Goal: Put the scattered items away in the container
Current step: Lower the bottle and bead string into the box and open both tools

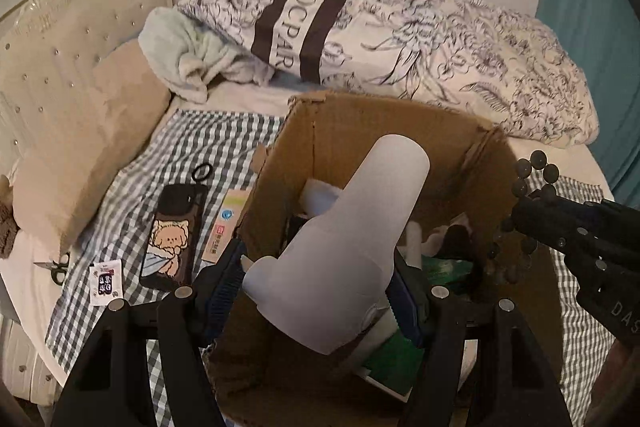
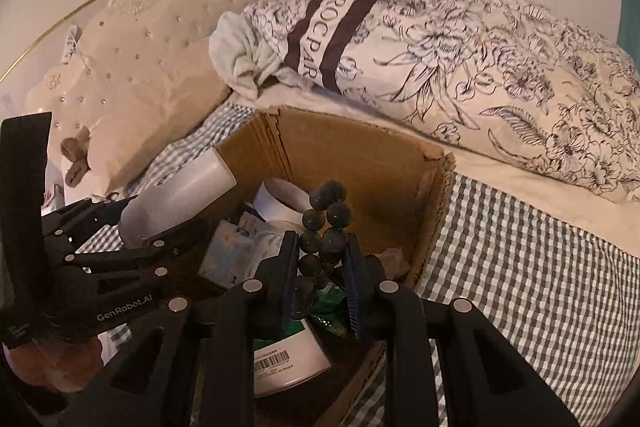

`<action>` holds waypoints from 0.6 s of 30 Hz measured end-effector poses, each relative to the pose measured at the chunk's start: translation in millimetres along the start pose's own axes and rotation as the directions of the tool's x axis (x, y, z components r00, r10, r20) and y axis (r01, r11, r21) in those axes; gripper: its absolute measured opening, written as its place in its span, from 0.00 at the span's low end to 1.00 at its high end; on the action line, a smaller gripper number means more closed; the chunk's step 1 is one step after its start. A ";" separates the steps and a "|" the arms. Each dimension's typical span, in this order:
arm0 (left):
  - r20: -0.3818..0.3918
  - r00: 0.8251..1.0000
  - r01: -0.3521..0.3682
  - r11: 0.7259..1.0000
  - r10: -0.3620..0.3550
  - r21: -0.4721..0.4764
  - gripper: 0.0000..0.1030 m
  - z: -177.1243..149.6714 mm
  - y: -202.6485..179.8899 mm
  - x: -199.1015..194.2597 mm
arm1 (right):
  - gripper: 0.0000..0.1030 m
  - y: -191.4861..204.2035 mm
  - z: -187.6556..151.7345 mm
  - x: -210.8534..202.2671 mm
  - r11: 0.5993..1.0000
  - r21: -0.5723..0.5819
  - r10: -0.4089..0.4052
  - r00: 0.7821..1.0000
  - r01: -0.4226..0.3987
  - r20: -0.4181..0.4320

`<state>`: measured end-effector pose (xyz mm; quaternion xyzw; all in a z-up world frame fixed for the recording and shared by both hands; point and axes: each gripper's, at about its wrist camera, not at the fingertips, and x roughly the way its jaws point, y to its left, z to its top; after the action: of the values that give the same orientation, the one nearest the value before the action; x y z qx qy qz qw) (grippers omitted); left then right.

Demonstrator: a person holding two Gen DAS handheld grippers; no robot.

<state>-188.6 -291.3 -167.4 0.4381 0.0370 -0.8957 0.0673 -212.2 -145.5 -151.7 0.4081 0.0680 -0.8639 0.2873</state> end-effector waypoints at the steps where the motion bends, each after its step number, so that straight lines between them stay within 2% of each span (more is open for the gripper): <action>1: -0.007 1.000 0.003 1.000 -0.003 -0.001 0.66 0.5 0.8 2.7 | 0.21 0.4 -0.4 3.8 1.000 0.000 -0.001 1.000 0.001 -0.009; 7: -0.027 1.000 0.016 1.000 -0.016 0.010 0.66 -4.6 -0.2 13.9 | 0.21 3.3 -5.6 19.7 1.000 -0.017 -0.003 0.998 0.002 -0.062; 13: -0.034 0.999 -0.001 1.000 0.002 0.025 0.68 -3.8 -4.7 14.6 | 0.21 3.7 -10.2 22.4 1.000 -0.014 -0.017 0.997 0.016 -0.073; 14: -0.033 0.999 -0.004 1.000 0.005 0.023 0.70 -3.0 -4.9 13.1 | 0.24 3.3 -10.1 20.9 1.000 -0.011 -0.021 0.997 0.021 -0.069; 17: -0.021 1.000 -0.004 1.000 0.005 0.011 0.79 -0.6 -4.7 6.3 | 0.41 1.8 -8.6 12.5 1.000 0.000 -0.029 0.998 0.029 -0.049; 18: -0.011 1.000 -0.009 1.000 0.010 0.011 0.80 0.9 -4.6 2.7 | 0.43 1.4 -8.4 9.6 1.000 0.002 -0.031 0.999 0.031 -0.043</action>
<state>-191.6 -287.2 -169.0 0.4437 0.0302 -0.8930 0.0689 -210.6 -147.9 -164.2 0.4257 0.0792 -0.8594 0.2718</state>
